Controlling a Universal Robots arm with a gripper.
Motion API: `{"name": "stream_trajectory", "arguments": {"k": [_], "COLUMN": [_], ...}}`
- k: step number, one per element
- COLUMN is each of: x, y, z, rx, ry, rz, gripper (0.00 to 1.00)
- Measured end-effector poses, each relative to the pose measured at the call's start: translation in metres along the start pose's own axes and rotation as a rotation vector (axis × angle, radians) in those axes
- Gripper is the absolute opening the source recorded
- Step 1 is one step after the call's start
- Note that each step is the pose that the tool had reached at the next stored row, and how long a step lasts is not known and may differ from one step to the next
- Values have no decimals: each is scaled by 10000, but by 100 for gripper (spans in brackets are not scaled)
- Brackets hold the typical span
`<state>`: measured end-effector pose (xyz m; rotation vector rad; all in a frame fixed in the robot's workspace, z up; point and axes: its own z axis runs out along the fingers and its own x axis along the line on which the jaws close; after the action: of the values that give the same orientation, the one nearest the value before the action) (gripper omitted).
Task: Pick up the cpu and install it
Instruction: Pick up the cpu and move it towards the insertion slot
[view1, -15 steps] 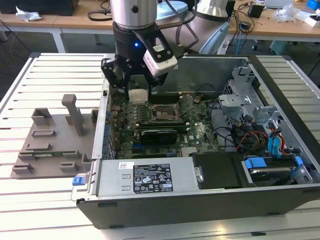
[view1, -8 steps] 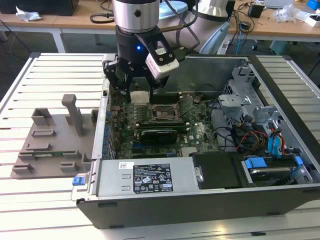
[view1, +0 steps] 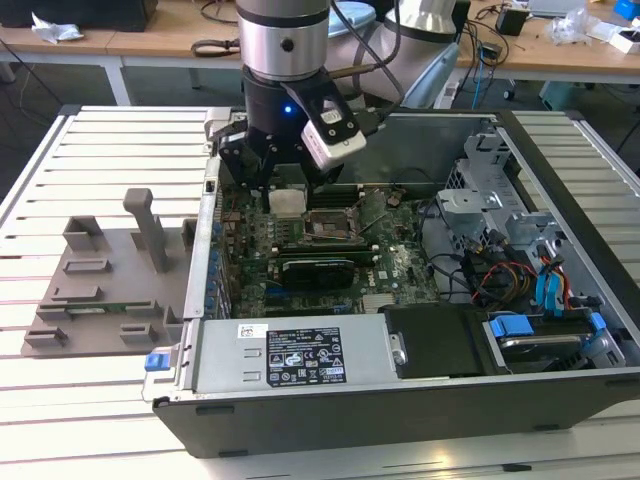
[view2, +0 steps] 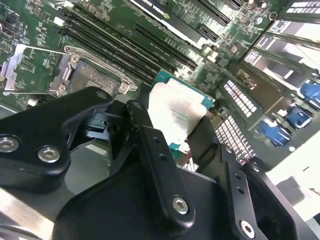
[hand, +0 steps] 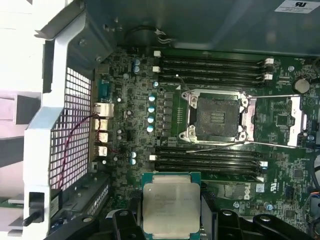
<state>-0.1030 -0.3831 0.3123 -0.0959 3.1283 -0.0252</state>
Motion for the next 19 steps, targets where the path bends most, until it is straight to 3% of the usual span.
{"name": "stream_trajectory", "arguments": {"k": [5,8,19], "x": [-58,-112,-310], "y": [13,53,67], "z": [95,147,187], "rx": [2,0,0], "ry": [3,5,4], "rz": [0,0,0], "gripper": [55,55,55]}}
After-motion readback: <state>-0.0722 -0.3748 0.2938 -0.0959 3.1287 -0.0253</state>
